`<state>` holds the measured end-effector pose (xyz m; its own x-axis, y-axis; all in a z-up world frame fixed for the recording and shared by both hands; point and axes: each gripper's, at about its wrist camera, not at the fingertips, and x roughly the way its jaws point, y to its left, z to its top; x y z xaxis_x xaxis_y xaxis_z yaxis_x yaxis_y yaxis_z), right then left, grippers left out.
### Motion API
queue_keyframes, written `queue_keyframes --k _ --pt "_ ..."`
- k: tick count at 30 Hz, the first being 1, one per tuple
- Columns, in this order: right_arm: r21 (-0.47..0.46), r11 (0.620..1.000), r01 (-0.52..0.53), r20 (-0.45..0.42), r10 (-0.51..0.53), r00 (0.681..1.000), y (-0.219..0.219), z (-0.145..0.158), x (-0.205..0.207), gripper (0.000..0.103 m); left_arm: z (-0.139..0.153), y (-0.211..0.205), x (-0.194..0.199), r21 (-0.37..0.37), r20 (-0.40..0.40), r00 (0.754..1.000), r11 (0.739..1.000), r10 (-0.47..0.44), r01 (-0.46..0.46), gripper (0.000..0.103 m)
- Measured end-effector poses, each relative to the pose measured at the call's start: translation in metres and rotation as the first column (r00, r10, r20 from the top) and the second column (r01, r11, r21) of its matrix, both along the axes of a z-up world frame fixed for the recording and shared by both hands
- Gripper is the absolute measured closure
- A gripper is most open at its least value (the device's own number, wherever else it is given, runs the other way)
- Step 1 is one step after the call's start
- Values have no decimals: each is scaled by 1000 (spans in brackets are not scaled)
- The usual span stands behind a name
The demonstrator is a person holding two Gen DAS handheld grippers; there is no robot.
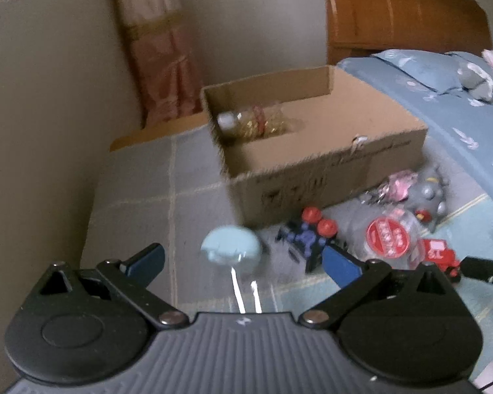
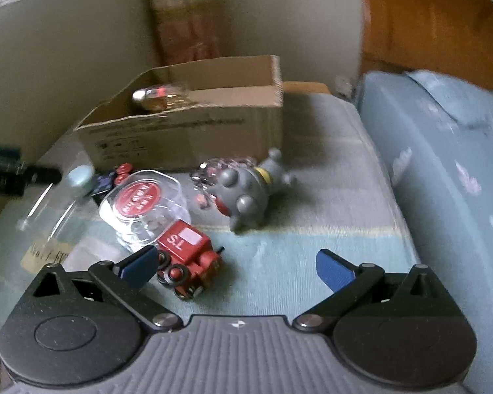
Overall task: Organize rigid objects
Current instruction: 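Return the left gripper to the clear plastic jar on the bed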
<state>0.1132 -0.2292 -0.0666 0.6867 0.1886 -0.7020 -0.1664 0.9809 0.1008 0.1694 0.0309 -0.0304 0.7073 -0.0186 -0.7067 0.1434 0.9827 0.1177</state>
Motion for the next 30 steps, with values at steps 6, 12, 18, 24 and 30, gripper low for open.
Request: queue_keyframes --k 6,12,18,24,30 --pt "75 994 85 -38 -83 996 -8 -9 -1 0 -17 1 -19 -17 22 998 999 51 -51 1" --pt "41 998 54 -46 -53 998 8 -10 8 0 -30 1 -31 0 19 997 997 74 -74 1" --pt "24 999 30 -69 -28 997 24 -14 22 0 -39 4 -34 21 10 997 997 78 -78 1" --pt "13 999 35 -101 -34 994 27 -23 29 0 -51 14 -36 9 -33 994 995 101 -101 1" --pt "-15 997 70 -101 -71 992 0 -22 18 0 -55 29 -45 -4 -49 991 992 125 -125 1"
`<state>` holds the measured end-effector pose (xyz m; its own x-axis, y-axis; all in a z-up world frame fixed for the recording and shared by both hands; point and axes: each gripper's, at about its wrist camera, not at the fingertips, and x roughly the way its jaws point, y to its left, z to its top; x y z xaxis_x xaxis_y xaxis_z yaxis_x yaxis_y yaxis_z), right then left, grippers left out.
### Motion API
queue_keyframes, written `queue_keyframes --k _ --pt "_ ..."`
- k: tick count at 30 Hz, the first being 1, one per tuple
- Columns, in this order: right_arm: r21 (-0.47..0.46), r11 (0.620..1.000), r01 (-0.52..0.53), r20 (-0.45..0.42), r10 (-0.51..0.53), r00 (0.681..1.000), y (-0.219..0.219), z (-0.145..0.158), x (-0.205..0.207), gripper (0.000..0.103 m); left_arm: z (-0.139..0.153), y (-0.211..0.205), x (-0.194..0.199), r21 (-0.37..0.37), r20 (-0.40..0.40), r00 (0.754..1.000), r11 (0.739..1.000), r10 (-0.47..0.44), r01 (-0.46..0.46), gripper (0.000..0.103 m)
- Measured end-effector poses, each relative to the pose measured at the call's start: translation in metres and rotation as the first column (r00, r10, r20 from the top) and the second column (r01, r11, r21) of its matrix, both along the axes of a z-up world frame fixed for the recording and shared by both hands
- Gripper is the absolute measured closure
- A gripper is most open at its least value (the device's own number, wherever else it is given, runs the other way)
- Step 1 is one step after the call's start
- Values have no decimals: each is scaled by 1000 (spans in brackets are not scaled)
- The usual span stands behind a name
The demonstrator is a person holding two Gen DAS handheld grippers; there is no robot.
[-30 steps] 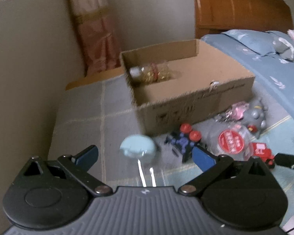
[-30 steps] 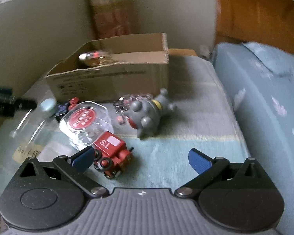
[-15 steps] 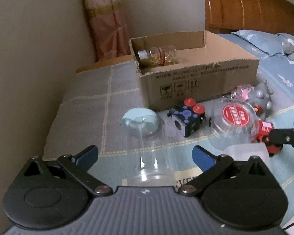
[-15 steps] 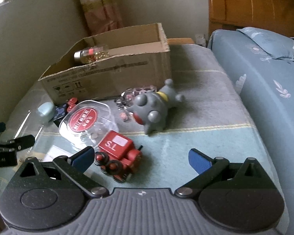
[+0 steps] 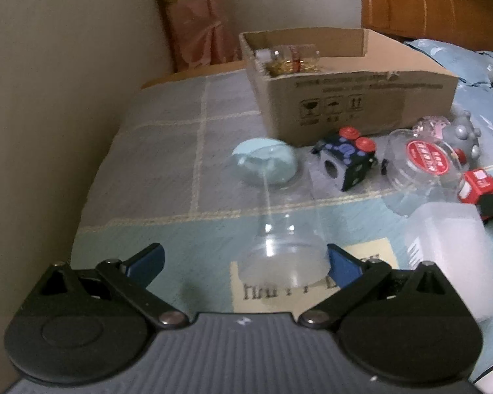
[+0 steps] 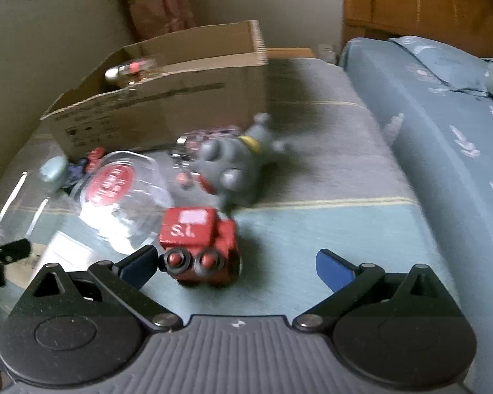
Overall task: Organize rigid objects
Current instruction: 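Return the left gripper to the clear plastic jar on the bed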
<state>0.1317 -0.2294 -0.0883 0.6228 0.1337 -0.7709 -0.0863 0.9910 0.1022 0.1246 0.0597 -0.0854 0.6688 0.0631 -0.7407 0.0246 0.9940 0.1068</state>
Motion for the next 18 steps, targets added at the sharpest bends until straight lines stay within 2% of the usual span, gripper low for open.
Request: queue_keyframes --k 6,9,14,15,18 --pt "-53 999 12 13 -11 1000 -20 1 -10 0 -2 20 -10 -7 -13 999 999 51 -51 1" --pt "-78 997 -21 19 23 1000 -21 -1 -13 0 -2 32 -10 11 -13 995 995 95 -95 1" --pt "-122 990 -72 -5 72 997 -11 -11 -12 0 1 45 -4 -2 -2 987 987 161 -161 1" --pt "-129 989 -76 4 77 997 -10 -12 -12 0 2 45 -4 -15 -3 987 987 159 -159 1" --pt "-126 989 -83 6 84 996 -9 -13 -12 0 7 40 -5 -129 -36 994 986 99 -103 1"
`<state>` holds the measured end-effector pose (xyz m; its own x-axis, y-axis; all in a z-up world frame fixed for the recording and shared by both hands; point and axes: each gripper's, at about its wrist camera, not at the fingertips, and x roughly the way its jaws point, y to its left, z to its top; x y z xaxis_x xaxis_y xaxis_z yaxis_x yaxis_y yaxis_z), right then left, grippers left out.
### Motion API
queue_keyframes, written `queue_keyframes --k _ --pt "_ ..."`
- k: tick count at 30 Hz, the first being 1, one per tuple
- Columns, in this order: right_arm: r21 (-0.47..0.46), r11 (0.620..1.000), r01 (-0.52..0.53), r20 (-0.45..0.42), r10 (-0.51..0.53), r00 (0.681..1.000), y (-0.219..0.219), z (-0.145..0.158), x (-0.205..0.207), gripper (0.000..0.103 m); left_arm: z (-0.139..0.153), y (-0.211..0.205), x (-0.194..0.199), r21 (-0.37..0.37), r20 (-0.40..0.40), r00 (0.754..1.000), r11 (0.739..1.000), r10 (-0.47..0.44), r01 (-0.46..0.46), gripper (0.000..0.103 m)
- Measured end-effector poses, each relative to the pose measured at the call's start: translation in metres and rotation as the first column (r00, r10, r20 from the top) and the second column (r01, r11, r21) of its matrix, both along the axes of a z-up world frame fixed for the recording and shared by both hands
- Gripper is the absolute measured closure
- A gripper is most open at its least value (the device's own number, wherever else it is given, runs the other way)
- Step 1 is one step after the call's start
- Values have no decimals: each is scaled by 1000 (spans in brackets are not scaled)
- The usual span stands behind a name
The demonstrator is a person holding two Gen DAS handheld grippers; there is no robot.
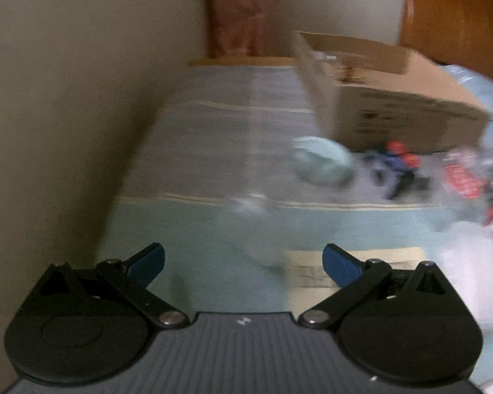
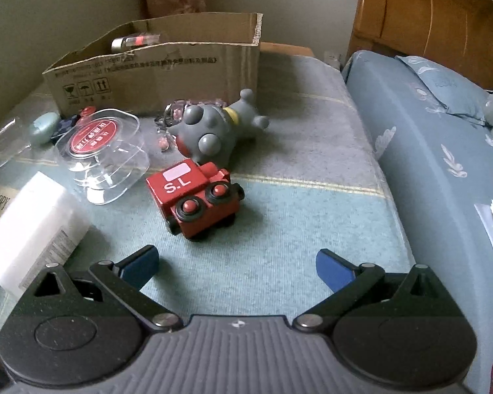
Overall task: Organize rigid objects
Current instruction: 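Return the left gripper to the clear plastic jar on the bed, then close the left gripper around the clear plastic jar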
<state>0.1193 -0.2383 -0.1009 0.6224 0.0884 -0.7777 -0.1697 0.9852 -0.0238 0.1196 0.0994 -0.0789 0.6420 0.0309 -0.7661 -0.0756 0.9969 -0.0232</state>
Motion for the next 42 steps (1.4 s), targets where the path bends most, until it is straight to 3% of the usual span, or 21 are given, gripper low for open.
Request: queue_keyframes --k 2,6,9,13,18,25,31,37,42 --pt "1 1000 -2 4 2 1000 -1 1 0 0 2 -5 2 -66 -2 1000 998 -26 26 1" --pt "3 1000 -10 16 10 1000 -1 0 -2 0 0 -11 15 -53 -1 1000 999 8 -8 1" --pt "6 1000 -14 26 14 1000 -3 0 -2 0 1 -10 25 -117 -2 1000 993 31 -31 1" --pt "8 1000 -17 38 17 999 -2 -1 -3 0 0 -9 37 -141 -3 990 980 139 -138 1" --pt "9 1000 -25 47 24 999 -3 -2 -3 0 -7 -3 48 -161 -30 983 969 183 -186 1" --pt "9 999 -34 51 33 998 -3 -2 -4 0 -10 -8 58 -132 -36 969 960 245 -248 1" --pt "9 999 -41 52 40 998 -4 -2 -3 0 -5 -10 52 -100 -30 971 966 238 -240 1" --pt "10 999 -46 61 45 997 -3 -2 -3 0 6 -1 47 -210 -46 955 932 294 -297 1" --pt "12 999 -51 67 50 997 -4 -3 -4 0 1 -7 54 -194 -43 930 910 364 -366 1"
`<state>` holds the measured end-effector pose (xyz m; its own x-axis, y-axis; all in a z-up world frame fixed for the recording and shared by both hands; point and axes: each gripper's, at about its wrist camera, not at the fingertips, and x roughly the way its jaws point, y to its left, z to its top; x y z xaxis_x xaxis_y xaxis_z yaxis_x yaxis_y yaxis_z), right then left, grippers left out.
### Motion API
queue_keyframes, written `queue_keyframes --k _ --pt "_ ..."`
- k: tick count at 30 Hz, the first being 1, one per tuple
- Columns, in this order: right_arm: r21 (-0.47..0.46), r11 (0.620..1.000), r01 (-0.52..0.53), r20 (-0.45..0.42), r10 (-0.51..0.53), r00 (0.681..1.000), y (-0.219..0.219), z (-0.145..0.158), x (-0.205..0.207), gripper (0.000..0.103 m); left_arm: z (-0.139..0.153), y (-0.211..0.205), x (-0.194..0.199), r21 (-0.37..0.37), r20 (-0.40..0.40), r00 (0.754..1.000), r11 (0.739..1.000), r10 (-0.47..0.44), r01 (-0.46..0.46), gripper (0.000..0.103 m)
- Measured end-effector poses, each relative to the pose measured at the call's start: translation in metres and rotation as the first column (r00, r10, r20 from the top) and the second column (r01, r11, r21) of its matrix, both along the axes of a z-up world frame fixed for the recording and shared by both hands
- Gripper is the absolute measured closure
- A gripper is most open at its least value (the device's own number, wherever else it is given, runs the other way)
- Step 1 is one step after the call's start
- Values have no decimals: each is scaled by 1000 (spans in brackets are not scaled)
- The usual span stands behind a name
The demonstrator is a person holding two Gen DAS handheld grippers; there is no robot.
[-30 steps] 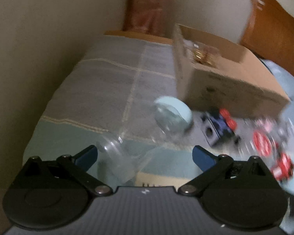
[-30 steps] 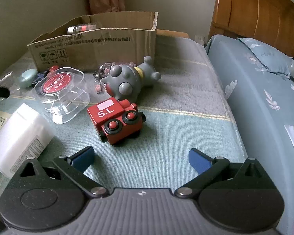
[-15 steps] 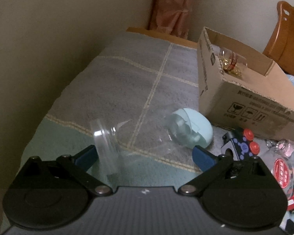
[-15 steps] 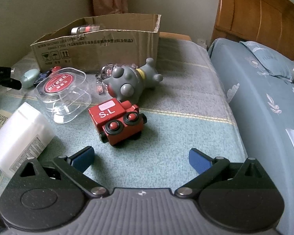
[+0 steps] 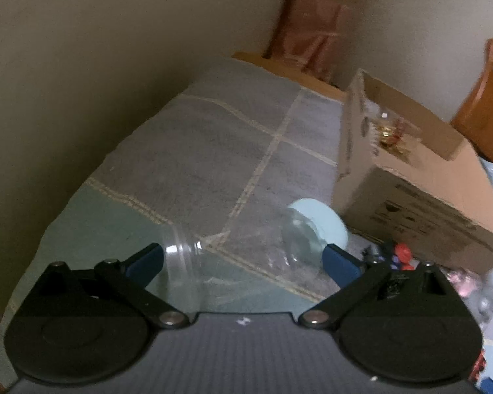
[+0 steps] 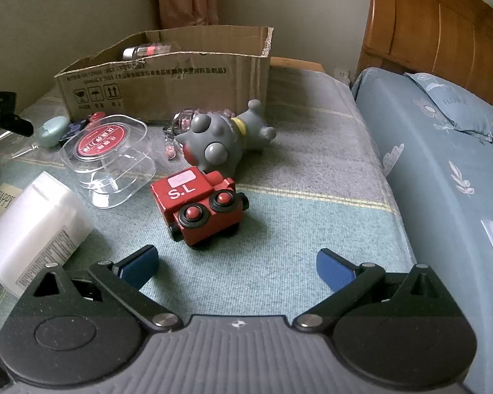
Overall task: Organize rigid objects
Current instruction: 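Close the left gripper around the clear plastic jar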
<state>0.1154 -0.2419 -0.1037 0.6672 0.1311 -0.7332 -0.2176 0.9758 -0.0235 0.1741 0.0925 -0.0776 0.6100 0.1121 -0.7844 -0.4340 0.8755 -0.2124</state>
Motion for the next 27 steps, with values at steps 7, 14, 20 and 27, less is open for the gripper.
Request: queue_keyframes --k 7,14,20,27 --pt "-1 1000 -26 4 26 1000 -1 0 -1 0 -2 -7 0 81 -1 999 996 -49 49 4" --pt "-4 992 -128 2 128 992 0 1 6 0 3 -8 -15 149 -23 969 957 -247 247 4" --pt "1 961 -276 30 276 961 6 -1 17 0 6 -15 -23 187 -33 882 863 -471 468 4" --pt "-1 930 -367 28 367 930 8 1 28 0 -2 -26 -24 207 -39 905 883 -423 422 4"
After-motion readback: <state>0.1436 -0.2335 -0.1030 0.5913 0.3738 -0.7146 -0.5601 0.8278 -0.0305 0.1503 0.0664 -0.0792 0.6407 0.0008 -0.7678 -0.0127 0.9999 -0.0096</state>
